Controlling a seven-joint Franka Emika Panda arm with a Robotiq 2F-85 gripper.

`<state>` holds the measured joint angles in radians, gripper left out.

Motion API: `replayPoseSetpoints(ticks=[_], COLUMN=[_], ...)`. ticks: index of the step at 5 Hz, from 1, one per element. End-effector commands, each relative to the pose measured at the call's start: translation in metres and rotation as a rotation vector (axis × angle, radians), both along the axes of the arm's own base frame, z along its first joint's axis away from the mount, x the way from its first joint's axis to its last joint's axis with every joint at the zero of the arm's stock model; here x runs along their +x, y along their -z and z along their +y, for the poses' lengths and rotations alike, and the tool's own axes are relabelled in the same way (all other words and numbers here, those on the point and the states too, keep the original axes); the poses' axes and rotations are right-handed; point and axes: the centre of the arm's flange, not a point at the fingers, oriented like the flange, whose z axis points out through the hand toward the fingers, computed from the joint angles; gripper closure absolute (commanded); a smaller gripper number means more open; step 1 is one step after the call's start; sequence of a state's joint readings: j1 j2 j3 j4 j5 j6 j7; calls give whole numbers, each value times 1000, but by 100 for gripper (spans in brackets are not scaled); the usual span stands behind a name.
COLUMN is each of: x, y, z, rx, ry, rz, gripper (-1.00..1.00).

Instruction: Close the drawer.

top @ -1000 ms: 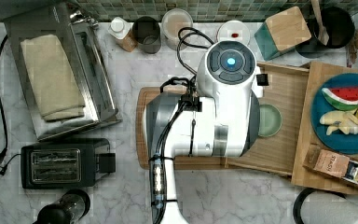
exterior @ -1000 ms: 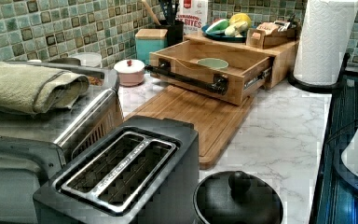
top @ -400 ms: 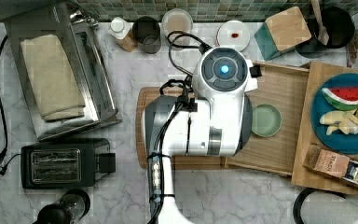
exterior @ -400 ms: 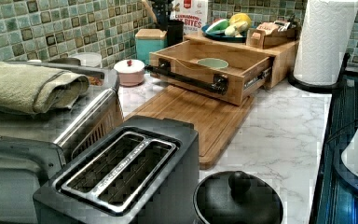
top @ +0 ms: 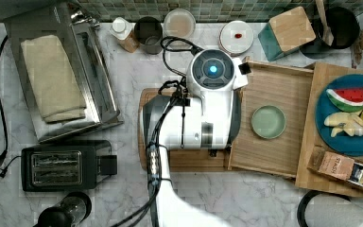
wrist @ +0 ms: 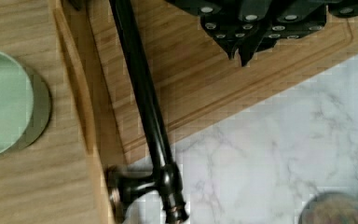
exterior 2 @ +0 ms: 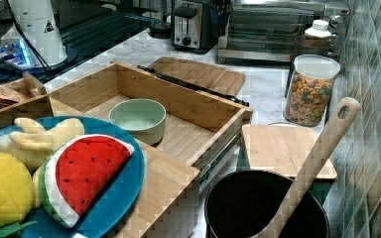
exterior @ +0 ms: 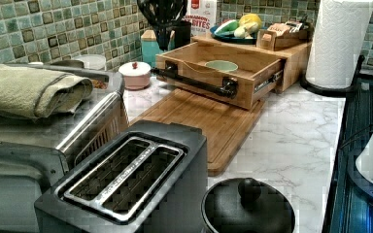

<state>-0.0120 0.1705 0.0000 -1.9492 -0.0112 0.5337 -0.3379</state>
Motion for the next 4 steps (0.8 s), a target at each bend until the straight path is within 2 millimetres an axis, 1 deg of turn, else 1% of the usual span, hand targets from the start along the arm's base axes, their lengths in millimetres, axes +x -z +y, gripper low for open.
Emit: replayPoseSetpoints(ticks=[1,2,3,4], x=[10,13,8,15], y=[35,51,64,81], z=[79,77,68,49], rx=[-150,-207,-263,-246], ry=[-215,-264,-288,-265], rz=[-15,-12,-45,13], gripper=[100,100,100,100])
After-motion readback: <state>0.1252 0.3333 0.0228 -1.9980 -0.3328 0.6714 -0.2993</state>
